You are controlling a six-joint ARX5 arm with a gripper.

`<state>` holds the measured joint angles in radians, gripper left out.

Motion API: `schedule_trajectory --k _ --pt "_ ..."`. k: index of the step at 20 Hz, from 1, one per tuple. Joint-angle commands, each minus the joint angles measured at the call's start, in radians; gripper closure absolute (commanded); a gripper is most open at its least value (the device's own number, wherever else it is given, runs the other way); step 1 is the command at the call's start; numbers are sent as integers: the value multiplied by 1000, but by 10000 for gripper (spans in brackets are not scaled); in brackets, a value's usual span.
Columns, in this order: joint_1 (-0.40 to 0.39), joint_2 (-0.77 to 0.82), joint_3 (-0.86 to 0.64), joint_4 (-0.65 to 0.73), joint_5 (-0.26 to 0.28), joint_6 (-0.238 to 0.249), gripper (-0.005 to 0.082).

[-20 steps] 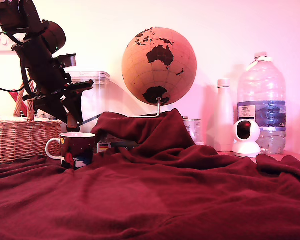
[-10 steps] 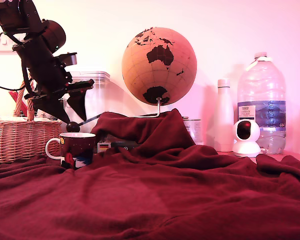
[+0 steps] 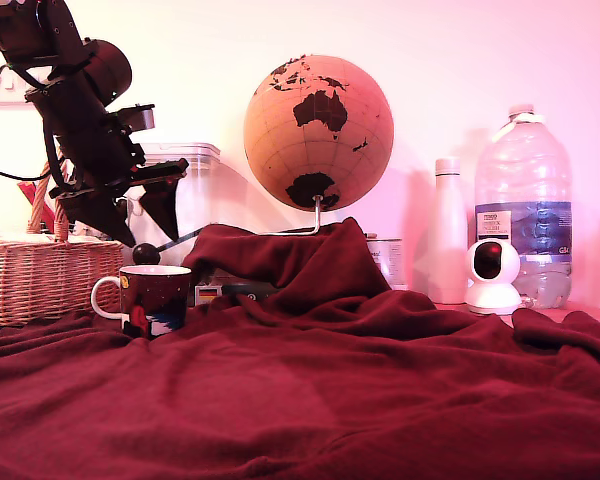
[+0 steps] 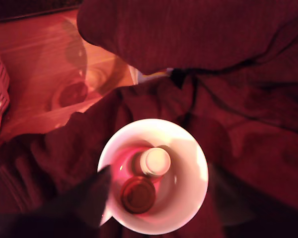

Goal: Pick up the coffee capsules on the table and drop them inside the coffee cup

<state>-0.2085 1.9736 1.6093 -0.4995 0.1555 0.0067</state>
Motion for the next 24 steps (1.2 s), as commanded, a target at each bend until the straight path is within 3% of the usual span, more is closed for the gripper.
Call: schedule_trajectory --k 1,3,4,20,24 --pt "2 25 3 3 10 5 556" --pt "3 11 3 -1 35 8 776" --pt "3 4 3 -2 48 13 789" --pt "3 -184 -1 -141 46 53 790" --pt "3 -259 -71 -115 47 54 790"
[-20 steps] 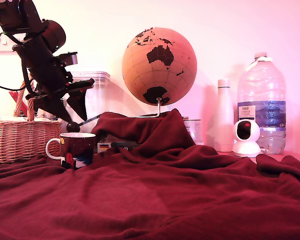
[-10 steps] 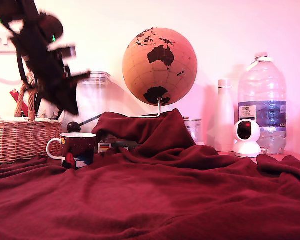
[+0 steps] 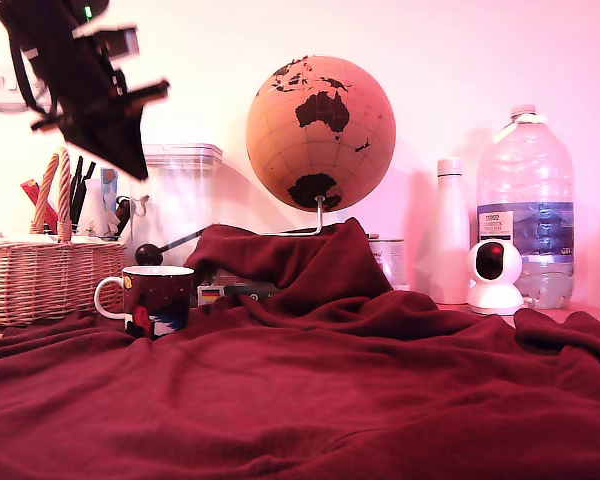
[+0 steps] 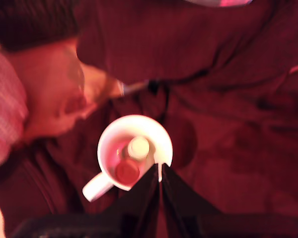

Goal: Pick up the coffee capsules on the table and drop them inside the coffee cup

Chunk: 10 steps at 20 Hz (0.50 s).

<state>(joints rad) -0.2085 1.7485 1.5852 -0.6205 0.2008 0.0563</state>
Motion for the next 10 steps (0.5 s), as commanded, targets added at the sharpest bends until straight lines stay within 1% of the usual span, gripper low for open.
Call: schedule_trajectory --k 1,8,9,10 --pt "3 -63 -91 27 1 5 790" --pt "3 -301 -507 279 2 3 790" --pt "3 -331 -558 311 2 2 790" --pt "2 -360 -603 341 2 -12 790"
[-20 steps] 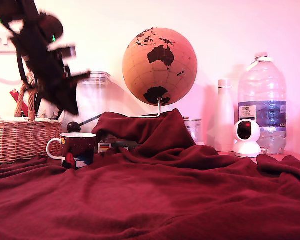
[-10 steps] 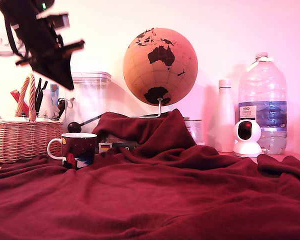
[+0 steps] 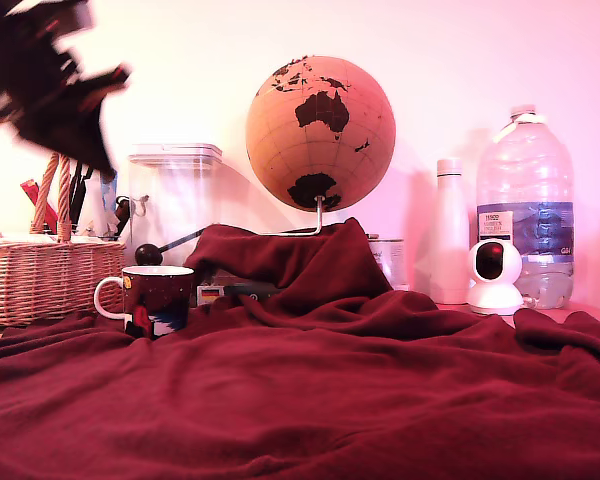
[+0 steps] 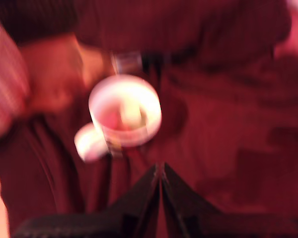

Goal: Pick up the coffee capsules on the table and drop them inside the coffee cup

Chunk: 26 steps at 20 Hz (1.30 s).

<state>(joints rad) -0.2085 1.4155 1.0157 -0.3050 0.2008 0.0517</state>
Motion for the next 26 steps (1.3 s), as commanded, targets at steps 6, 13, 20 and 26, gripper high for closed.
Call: schedule_trajectory --k 6,13,20,26 --pt "2 -181 -250 142 9 -26 790" --pt "3 -301 -419 172 -1 -90 790" --pt "2 -335 -449 134 0 -112 790" --pt "2 -336 -449 133 1 -112 790"
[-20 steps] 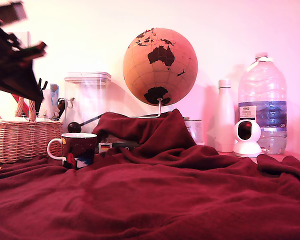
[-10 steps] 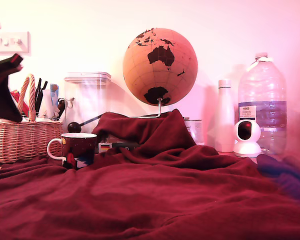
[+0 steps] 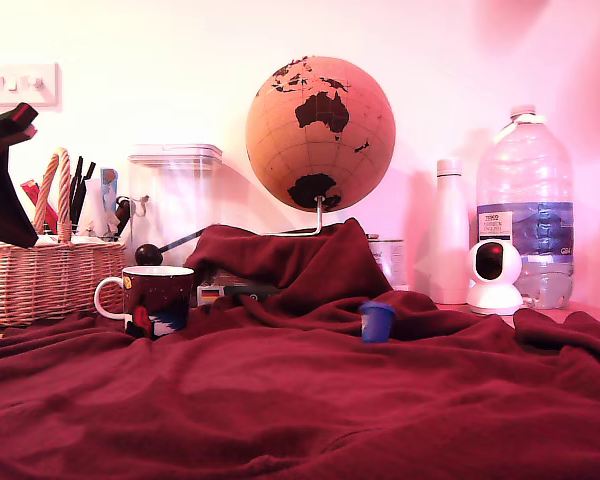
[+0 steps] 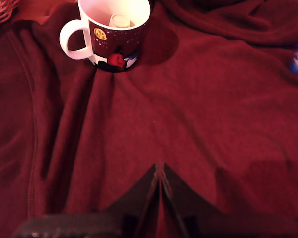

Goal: Pick up the coffee capsules on the table and drop them inside the coffee cup

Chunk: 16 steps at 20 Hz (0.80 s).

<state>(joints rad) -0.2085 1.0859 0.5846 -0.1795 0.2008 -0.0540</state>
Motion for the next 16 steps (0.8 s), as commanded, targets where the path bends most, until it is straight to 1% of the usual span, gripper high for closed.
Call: schedule_trajectory --k 1,6,11,16 --pt "2 -6 -18 12 1 -6 790" --pt "2 -6 -18 54 2 -5 790" --pt "2 -6 -18 62 2 2 789" --pt "-46 -6 -18 104 2 0 789"
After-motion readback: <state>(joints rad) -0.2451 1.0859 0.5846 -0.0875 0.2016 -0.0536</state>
